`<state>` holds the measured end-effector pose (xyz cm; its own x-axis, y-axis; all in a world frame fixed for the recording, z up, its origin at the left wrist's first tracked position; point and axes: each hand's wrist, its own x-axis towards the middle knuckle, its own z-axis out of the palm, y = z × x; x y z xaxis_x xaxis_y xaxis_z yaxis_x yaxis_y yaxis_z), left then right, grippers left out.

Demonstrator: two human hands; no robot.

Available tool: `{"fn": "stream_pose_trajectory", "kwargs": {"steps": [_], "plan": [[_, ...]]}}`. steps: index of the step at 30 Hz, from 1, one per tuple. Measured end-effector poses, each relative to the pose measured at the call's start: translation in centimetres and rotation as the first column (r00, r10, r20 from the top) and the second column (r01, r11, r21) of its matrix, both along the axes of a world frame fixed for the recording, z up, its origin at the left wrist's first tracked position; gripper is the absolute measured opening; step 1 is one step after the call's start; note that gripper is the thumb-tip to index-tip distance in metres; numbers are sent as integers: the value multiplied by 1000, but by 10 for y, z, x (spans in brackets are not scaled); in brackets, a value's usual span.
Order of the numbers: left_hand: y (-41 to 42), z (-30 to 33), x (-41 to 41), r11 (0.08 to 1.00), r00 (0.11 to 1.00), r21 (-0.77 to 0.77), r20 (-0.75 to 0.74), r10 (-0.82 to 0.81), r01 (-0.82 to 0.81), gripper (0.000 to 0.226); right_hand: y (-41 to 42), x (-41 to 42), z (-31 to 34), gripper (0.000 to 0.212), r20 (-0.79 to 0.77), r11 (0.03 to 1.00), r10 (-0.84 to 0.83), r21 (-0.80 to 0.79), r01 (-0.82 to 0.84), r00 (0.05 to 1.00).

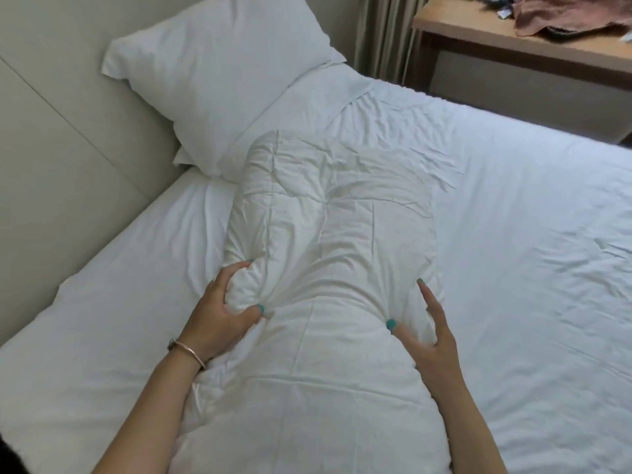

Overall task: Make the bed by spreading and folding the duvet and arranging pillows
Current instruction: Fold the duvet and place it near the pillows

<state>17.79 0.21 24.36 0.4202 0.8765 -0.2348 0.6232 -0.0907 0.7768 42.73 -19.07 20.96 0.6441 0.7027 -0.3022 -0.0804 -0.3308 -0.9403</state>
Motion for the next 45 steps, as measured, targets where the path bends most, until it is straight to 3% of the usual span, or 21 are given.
{"fn": "stream_pose_trajectory", "kwargs": {"steps": [8, 15, 21, 24, 25, 28, 36, 45], "plan": [[54, -30, -49, 999, 991, -48, 131, 11, -5, 64, 63, -55, 8, 80, 78, 996, 29, -83, -23, 997], [150, -63, -127, 990, 981, -104, 175, -80, 99, 66, 130, -154, 2, 69, 127, 988, -112, -89, 124, 986], [221, -111, -173, 970, 979, -188, 161, -126, 156, 64, 182, -220, -49, 67, 151, 963, -197, -157, 220, 969], [236, -133, -175, 952, 975, -229, 131, -177, 203, 65, 192, -240, -73, 85, 117, 927, -244, -264, 267, 963], [237, -139, -176, 947, 973, -234, 125, -195, 220, 66, 192, -246, -79, 89, 100, 915, -270, -283, 287, 958], [236, -150, -184, 946, 966, -213, 142, -216, 243, 68, 190, -259, -87, 73, 73, 894, -338, -285, 344, 938], [228, -140, -206, 950, 959, -223, 226, -168, 219, 64, 179, -278, -59, 69, 118, 885, -351, -282, 371, 929], [121, -123, -281, 953, 913, -89, 323, -247, 289, 57, 56, -371, -48, 67, 88, 906, -401, -108, 409, 912]]}}
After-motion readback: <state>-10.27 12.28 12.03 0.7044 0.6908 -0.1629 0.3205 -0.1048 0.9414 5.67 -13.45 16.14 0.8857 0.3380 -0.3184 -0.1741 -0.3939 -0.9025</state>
